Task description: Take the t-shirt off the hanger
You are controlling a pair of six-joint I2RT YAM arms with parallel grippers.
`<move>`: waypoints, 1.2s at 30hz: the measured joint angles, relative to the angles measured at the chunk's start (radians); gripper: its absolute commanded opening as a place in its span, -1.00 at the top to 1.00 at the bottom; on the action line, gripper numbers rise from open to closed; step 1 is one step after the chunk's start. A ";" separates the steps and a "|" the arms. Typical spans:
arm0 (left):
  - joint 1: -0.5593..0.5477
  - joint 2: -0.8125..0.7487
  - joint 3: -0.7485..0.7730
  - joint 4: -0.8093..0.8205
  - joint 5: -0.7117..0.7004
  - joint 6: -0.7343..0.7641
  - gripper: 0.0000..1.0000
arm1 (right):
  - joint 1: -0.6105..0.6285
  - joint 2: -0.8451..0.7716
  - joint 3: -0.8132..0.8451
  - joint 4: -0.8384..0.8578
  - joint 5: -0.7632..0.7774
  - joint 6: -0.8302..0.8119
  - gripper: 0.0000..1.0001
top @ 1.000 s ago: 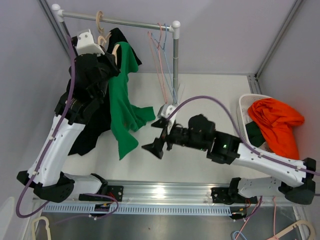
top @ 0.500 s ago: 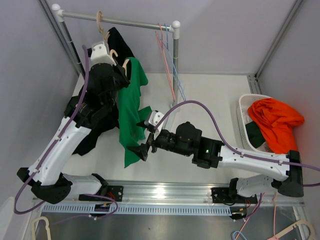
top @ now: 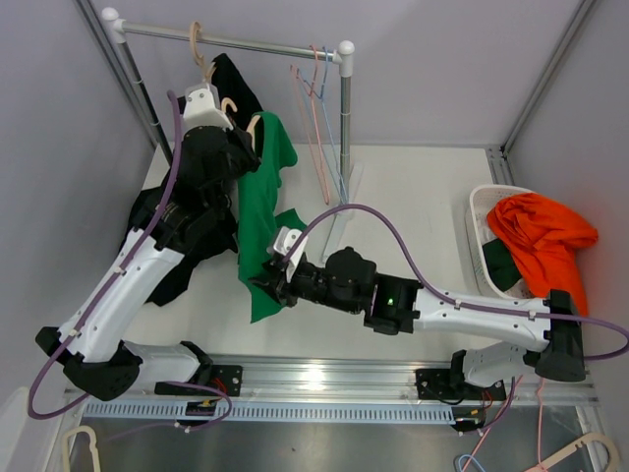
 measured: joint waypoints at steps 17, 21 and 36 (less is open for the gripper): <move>0.034 0.146 0.189 -0.050 0.021 0.033 0.99 | 0.401 0.059 0.071 -0.084 0.303 0.036 1.00; 0.039 0.186 0.289 -0.138 0.056 0.042 0.99 | 0.394 0.156 0.040 -0.071 0.399 0.095 1.00; 0.049 -0.264 0.100 -0.418 0.332 0.013 0.99 | -0.040 -0.012 -0.075 -0.153 0.451 0.209 1.00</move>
